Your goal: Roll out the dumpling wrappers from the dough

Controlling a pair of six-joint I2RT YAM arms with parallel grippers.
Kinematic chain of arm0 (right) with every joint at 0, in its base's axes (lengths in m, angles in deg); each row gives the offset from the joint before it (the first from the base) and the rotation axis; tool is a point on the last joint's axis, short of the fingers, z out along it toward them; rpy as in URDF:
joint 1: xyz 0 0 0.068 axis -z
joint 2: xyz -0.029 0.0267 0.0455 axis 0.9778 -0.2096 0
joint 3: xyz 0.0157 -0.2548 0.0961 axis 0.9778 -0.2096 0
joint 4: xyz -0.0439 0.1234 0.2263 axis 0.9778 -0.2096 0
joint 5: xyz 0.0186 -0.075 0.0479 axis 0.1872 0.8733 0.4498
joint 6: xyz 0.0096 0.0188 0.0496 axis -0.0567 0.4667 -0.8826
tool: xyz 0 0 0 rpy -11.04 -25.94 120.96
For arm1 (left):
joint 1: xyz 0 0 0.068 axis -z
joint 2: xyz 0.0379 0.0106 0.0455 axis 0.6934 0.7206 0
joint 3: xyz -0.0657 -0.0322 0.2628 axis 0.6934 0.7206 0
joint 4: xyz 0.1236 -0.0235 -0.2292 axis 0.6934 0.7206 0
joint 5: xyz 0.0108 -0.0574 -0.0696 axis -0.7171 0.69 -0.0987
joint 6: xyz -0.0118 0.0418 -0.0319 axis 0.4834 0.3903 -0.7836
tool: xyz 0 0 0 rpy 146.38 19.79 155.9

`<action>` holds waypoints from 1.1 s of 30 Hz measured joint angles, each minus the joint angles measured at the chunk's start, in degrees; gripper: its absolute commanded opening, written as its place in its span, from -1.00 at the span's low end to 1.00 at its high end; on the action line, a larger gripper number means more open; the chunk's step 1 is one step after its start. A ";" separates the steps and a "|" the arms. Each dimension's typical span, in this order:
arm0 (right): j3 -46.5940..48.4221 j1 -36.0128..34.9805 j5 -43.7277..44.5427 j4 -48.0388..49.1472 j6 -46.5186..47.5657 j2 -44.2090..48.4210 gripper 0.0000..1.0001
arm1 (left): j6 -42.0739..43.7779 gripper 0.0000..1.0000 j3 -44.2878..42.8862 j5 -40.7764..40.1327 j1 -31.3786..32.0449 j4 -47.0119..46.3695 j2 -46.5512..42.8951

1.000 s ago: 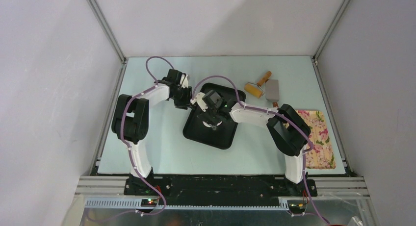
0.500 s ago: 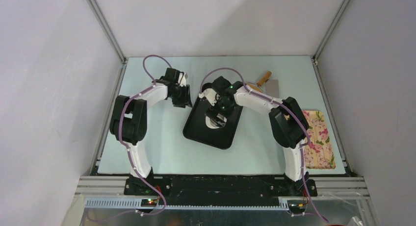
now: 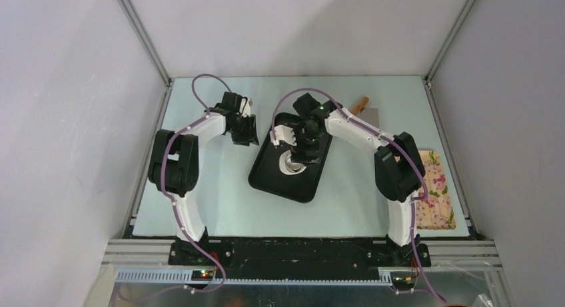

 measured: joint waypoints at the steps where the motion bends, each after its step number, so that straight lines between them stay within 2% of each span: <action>1: 1.01 0.07 -0.37 -1.03 2.14 0.00 0.99 | 0.28 -0.07 0.00 0.00 -0.09 0.00 -0.02; 6: 7.76 -0.98 -1.90 -3.91 8.72 -2.38 0.99 | 0.98 -0.07 0.00 0.00 -0.42 0.02 -0.44; 13: 8.48 -2.60 -2.82 -6.10 13.25 -6.49 0.99 | 1.86 -0.07 0.00 0.02 -0.48 0.04 -0.59; 33: 8.46 -4.13 0.33 -5.84 14.03 -9.94 0.99 | 2.23 -0.07 0.00 0.48 -1.11 0.04 -0.66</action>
